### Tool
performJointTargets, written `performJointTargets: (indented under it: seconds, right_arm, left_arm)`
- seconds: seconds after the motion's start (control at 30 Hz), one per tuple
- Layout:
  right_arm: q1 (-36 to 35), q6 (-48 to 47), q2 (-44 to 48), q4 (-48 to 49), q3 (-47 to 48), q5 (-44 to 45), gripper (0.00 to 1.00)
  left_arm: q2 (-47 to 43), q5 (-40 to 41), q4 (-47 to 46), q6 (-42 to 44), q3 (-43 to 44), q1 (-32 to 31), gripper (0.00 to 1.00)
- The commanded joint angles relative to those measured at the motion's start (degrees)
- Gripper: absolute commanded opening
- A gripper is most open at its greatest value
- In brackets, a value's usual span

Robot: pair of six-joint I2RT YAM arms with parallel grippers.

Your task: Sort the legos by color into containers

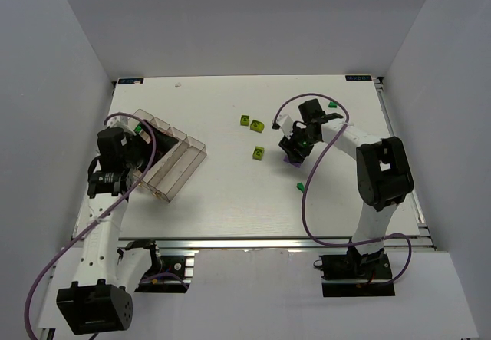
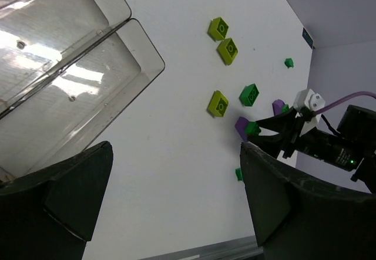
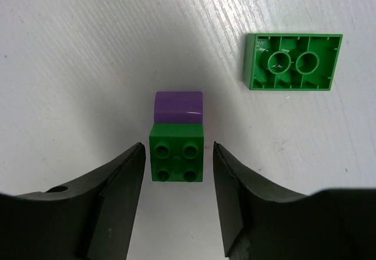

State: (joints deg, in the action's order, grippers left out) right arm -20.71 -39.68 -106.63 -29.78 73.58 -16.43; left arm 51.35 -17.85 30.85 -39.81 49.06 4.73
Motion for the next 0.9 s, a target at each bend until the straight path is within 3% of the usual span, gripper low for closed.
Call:
performJointTargets:
  seconds: [0.0, 0.17, 0.3, 0.37, 0.53, 0.67, 0.87]
  right_arm:
    - [-0.21, -0.92, -0.6, 1.39, -0.19, -0.36, 0.54]
    - [-0.12, -1.19, -0.51, 0.78, -0.02, -1.94, 0.31]
    - [0.31, -1.28, 0.1, -1.77, 1.21, -5.18, 0.1]
    - [1.02, -0.84, 1.33, -4.65, 2.35, -8.95, 0.0]
    - [3.57, 2.67, 7.13, -11.43, 8.06, -32.14, 0.0]
    - [3.57, 11.62, 10.47, -10.84, 8.42, -47.71, 0.0]
    - [3.66, 43.32, 13.46, 11.29, 2.55, -61.61, 0.0]
  left_arm:
    - [-1.25, -5.52, -5.26, -2.8, -2.99, -0.16, 0.98]
    - [-3.01, -13.69, -14.57, -8.25, -9.4, -0.25, 0.91]
    - [-3.63, -18.54, -36.32, -21.76, -18.72, -3.67, 0.88]
    - [-2.58, -16.45, -42.24, -24.25, -21.27, -9.64, 0.88]
    - [1.9, -10.46, -50.87, -29.52, -22.25, -20.88, 0.92]
    - [6.91, -8.17, -57.74, -30.85, -20.41, -24.85, 0.93]
    - [12.28, -8.52, -60.73, -25.58, -13.82, -28.55, 0.93]
